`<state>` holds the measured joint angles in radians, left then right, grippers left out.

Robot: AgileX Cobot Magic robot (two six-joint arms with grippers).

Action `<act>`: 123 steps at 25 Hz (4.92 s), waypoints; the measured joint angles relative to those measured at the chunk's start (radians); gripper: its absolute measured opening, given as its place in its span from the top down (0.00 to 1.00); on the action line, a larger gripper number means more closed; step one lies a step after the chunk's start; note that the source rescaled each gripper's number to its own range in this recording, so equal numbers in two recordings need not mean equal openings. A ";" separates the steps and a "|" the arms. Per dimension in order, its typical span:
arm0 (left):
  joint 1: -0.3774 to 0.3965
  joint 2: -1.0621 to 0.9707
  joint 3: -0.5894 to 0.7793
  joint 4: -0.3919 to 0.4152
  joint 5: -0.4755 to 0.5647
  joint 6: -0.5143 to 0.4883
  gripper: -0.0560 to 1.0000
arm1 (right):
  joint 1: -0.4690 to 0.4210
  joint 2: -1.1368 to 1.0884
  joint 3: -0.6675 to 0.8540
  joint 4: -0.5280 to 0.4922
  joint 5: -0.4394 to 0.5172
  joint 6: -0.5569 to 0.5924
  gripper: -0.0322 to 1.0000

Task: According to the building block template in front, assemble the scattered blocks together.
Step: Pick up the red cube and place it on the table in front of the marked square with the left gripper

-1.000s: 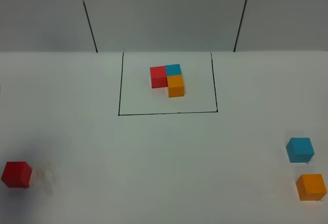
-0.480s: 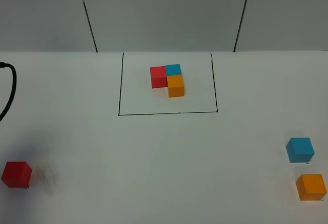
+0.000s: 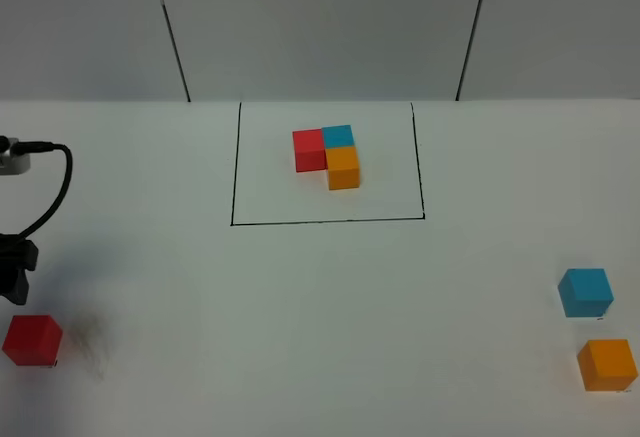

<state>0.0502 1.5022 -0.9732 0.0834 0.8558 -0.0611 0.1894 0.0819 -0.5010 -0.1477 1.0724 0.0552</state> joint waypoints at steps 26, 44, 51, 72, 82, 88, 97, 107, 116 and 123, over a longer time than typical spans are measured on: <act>0.000 0.085 0.190 -0.019 -0.350 0.009 0.20 | 0.000 0.000 0.000 0.000 0.000 0.000 0.97; 0.000 0.216 0.191 -0.022 -0.415 0.010 0.21 | 0.000 0.000 0.000 0.000 0.000 0.000 0.97; 0.000 0.217 0.191 -0.022 -0.414 0.010 0.21 | 0.000 0.000 0.000 0.000 0.000 0.000 0.97; 0.000 0.264 0.190 -0.018 -0.429 0.017 0.22 | 0.000 0.000 0.000 0.000 0.000 0.000 0.97; 0.000 0.291 0.190 -0.018 -0.438 0.018 0.22 | 0.000 0.000 0.000 0.000 0.000 0.000 0.97; 0.000 0.291 0.190 -0.018 -0.441 0.018 0.25 | 0.000 0.000 0.000 0.000 0.000 0.000 0.97; 0.000 0.291 0.190 -0.018 -0.453 0.019 0.95 | 0.000 0.000 0.000 0.000 0.000 0.000 0.97; 0.000 0.291 0.190 -0.018 -0.528 0.018 0.95 | 0.000 0.000 0.000 0.000 0.000 0.000 0.97; 0.000 0.242 -0.031 -0.028 -0.167 0.090 0.95 | 0.000 0.000 0.000 0.000 0.000 0.000 0.97; -0.005 0.234 -0.361 -0.116 0.299 0.536 0.95 | 0.000 0.000 0.000 0.000 0.000 0.000 0.97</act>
<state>0.0451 1.7358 -1.3340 -0.0331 1.1550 0.4748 0.1894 0.0819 -0.5010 -0.1477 1.0724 0.0555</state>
